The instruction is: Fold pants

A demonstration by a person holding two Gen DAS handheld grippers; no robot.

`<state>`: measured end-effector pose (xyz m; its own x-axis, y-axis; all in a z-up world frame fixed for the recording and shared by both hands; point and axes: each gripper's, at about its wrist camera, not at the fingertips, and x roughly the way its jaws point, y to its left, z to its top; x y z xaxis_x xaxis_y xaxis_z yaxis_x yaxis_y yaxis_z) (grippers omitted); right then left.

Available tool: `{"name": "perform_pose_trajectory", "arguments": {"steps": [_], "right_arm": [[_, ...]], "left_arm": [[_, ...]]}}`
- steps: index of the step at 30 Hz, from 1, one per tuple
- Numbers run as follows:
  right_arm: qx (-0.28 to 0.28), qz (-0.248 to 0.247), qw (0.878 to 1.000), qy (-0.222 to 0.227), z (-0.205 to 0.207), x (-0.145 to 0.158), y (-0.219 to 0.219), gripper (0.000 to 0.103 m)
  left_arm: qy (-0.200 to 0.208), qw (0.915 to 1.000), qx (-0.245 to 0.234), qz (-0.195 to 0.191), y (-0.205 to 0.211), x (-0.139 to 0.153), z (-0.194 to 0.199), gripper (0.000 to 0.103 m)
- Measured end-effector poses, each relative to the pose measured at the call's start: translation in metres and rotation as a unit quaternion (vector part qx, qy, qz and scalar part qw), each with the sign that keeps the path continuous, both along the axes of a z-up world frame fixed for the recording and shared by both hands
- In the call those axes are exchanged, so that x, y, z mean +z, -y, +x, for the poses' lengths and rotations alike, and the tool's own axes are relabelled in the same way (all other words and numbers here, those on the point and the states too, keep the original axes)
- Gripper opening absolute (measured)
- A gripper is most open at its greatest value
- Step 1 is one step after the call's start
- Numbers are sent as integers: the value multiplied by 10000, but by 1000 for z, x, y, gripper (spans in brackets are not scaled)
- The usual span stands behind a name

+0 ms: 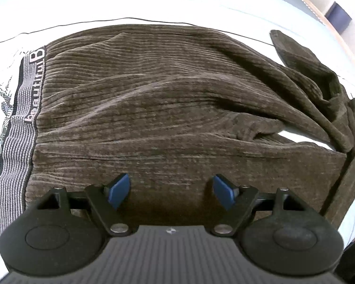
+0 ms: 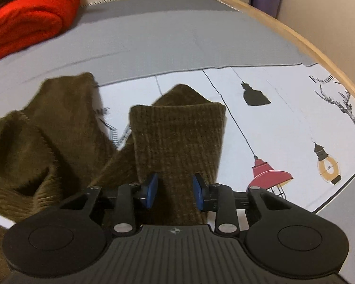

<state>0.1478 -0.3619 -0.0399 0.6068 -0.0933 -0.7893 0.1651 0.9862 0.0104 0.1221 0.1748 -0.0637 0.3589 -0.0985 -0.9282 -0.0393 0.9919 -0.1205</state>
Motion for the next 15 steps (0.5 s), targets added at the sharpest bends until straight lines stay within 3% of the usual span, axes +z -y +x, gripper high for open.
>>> {"name": "perform_pose_trajectory", "arguments": {"steps": [2,5,6,7,8,9,11,15], "right_arm": [[59,66,10000,31,-7,2,-3,58],[176,-381,9988,-266,-10,-12,-12,60],[206,-467,9980,-381,-10,-17,-14,56],[256,-500,9974,-453,-11,-22,-16,44],[279,-627,9966,-450,-13,-23,-18,20],[198,-779,9958,-432,-14,-22,-17,7],[-467,-795,9953,-290,-18,-11,1,7],[-1836,-152,9829,8,-50,16,63,7]], "left_arm": [[36,10000,-66,-32,5,3,-5,82],[71,9998,-203,1,12,5,-17,82],[66,9997,-232,35,12,4,-20,82],[55,9996,-251,74,12,4,-23,82],[42,9996,-252,113,11,3,-25,82],[27,9996,-231,143,7,2,-28,82],[1,9998,-139,169,1,2,-32,82],[-6,9999,19,147,-13,4,-35,82]]}}
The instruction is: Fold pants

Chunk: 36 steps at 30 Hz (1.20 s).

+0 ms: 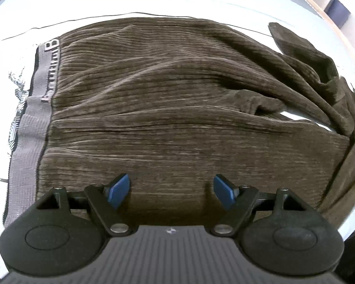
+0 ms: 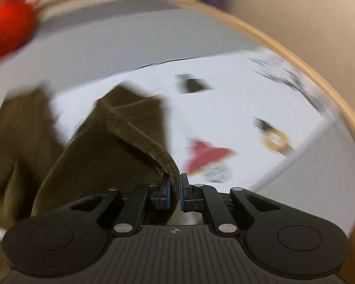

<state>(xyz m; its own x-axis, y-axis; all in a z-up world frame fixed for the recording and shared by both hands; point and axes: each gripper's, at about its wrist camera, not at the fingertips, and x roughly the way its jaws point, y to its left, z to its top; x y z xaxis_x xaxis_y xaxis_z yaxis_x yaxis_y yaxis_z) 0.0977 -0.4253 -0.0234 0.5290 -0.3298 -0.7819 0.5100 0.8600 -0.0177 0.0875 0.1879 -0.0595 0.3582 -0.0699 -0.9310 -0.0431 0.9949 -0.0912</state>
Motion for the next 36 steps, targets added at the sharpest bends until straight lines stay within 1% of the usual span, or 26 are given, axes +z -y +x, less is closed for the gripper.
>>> {"name": "perform_pose_trajectory", "arguments": {"steps": [2,3,4,6,7,8,9,11,12,14,16,17,18,20,21,22,23,26,27,29,30,31,32,33,34,36], "right_arm": [[-585,95,9982,-113,-23,2,27,7],[-891,224,9953,-316,-34,-2,40,7],[-1178,456,9905,-545,-47,-8,55,7],[-1627,1151,9761,-865,-71,-26,82,7],[-1687,1559,9689,-923,-80,-34,92,7],[-1729,1799,9641,-907,-87,-39,98,10],[-1778,1842,9630,-840,-92,-39,102,11],[-1731,1632,9689,-675,-97,-34,105,17],[-1674,1517,9719,-663,-97,-33,105,17],[-1591,1472,9735,-721,-96,-37,106,18],[-1575,1523,9725,-787,-95,-41,108,15],[-1554,1519,9730,-782,-95,-41,108,10],[-1554,1516,9731,-774,-92,-39,109,9],[-1721,1413,9701,-965,-97,-38,111,6],[-1939,1384,9638,-1194,-103,-40,113,6],[-2201,1474,9555,-1297,-112,-41,116,7],[-2335,1559,9513,-1272,-115,-40,119,7],[-2465,1534,9505,-1108,-112,-30,116,11],[-2512,1366,9527,-1032,-112,-23,114,14],[-2618,631,9601,-750,-110,0,105,22],[-2583,264,9645,-482,-107,13,99,24],[-2474,34,9688,-167,-104,24,94,26],[-2341,-55,9721,139,-102,31,91,29],[-2107,-2,9764,479,-97,35,87,31],[-1706,210,9819,794,-89,35,82,38],[-1071,667,9881,876,-67,25,74,41]], "left_arm": [[-44,10000,-17,10,-2,-1,2,82],[-91,9999,-62,42,-1,-2,1,82],[-164,9997,-122,112,0,-3,1,82],[-297,9989,-227,283,5,-8,1,82],[-346,9984,-285,355,7,-11,0,82],[-373,9978,-355,426,10,-13,-1,82],[-367,9972,-422,496,13,-13,-2,82],[-332,9966,-513,553,15,-12,-6,82],[-334,9965,-534,547,15,-12,-7,82],[-358,9962,-543,571,14,-13,-11,83],[-369,9959,-534,631,11,-14,-13,83],[-362,9959,-520,642,9,-13,-14,83],[-356,9961,-490,645,6,-13,-15,83],[-319,9966,-436,629,3,-11,-17,83],[-287,9968,-421,615,2,-9,-16,83],[-259,9970,-413,600,1,-9,-16,83],[-239,9972,-409,587,1,-8,-15,83],[-200,9975,-424,528,3,-6,-9,83],[-193,9974,-441,528,6,-6,-9,84],[-167,9974,-471,526,12,-6,-7,84],[-142,9974,-482,510,14,-5,-6,84],[-115,9975,-489,490,15,-4,-6,84],[-86,9977,-490,471,17,-3,-5,84],[-63,9977,-485,460,18,-2,-4,84],[-41,9978,-479,450,19,-2,-4,84],[-11,9980,-453,434,21,-2,0,84]]}}
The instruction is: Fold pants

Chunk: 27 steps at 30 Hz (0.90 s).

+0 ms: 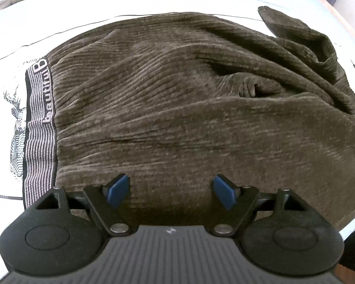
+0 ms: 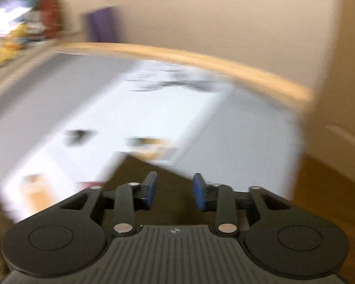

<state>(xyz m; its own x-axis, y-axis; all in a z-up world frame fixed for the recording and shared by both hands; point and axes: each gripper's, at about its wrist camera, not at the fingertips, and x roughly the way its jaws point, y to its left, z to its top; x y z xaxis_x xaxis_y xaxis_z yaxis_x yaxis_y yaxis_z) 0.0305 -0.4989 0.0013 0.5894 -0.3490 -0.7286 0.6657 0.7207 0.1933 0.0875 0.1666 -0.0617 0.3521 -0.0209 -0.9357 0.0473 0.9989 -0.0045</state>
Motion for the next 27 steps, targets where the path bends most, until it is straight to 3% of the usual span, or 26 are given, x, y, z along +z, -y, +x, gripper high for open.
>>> {"name": "perform_pose_trajectory", "arguments": {"steps": [3,6,9,12,13,15,16,21,24,27], "right_arm": [[331,681,9971,-90,32,-25,-10,48],[341,882,9944,-464,62,-47,-23,58],[301,803,9933,-769,84,-58,-31,59],[26,355,9927,-1149,98,-65,-38,58],[27,194,9917,-1272,103,-68,-41,56],[3,-200,9890,-1463,111,-72,-46,35],[-18,-357,9880,-1503,113,-73,-48,12],[-918,-236,9916,-881,101,-66,-20,10],[-948,7,9916,-880,99,-71,-15,13],[-1100,-165,9906,-796,92,-60,-21,27]], "left_arm": [[4,10000,11,-8,1,-1,4,84],[10,10000,-29,-10,3,-2,6,84],[4,10000,24,-5,0,-3,10,84],[33,9999,115,-46,-6,-2,15,84],[44,9999,133,-54,-7,-2,17,84],[52,9998,152,-66,-11,-1,20,84],[49,9998,164,-74,-13,-1,21,84],[65,9997,200,-106,-19,0,23,84],[100,9997,199,-116,-24,2,22,84],[131,9994,298,-119,-32,4,19,84]]}}
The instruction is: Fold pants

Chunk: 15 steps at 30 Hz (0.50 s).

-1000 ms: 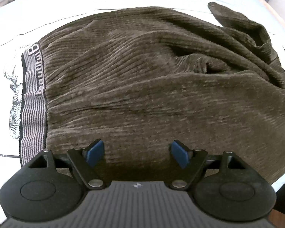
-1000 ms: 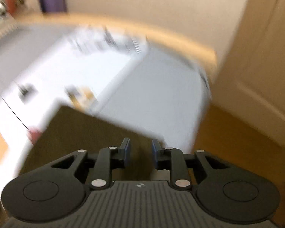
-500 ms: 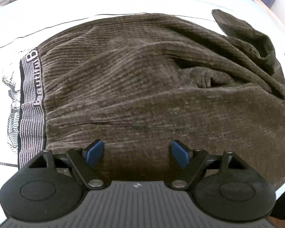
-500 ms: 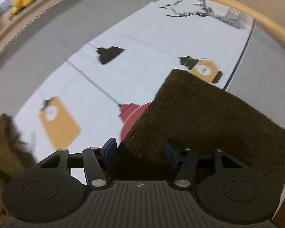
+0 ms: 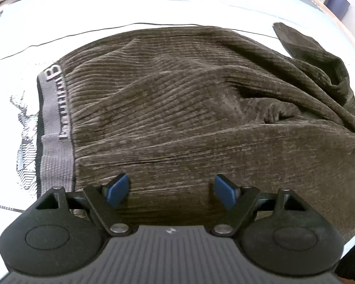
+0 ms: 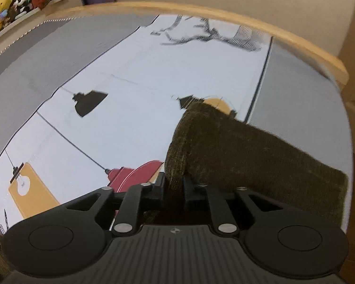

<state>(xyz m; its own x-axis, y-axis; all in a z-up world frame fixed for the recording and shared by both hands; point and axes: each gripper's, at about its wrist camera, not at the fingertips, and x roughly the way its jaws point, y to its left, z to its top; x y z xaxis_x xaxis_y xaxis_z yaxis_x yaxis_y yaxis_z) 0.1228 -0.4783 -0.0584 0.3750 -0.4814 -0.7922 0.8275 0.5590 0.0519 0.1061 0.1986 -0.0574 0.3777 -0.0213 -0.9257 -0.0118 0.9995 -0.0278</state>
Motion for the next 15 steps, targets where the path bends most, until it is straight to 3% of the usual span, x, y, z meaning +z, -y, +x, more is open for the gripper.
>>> {"name": "perform_pose_trajectory", "arguments": {"steps": [2,8,10,13,15], "right_arm": [[-50,-211,9997,67,-3,11,-8,40],[464,-80,9959,776,-12,49,-37,45],[758,45,9921,998,-13,59,-49,46],[1260,425,9824,1314,-12,76,-71,47],[1602,745,9717,1567,-14,88,-85,47]], "left_arm": [[1,10000,86,12,-6,1,-3,84],[-16,9988,437,209,-30,2,-13,84],[-238,9963,750,336,-45,-6,-16,82],[-391,9919,1195,160,-67,-11,-22,74],[-385,9905,1304,201,-72,-10,-24,58]]}}
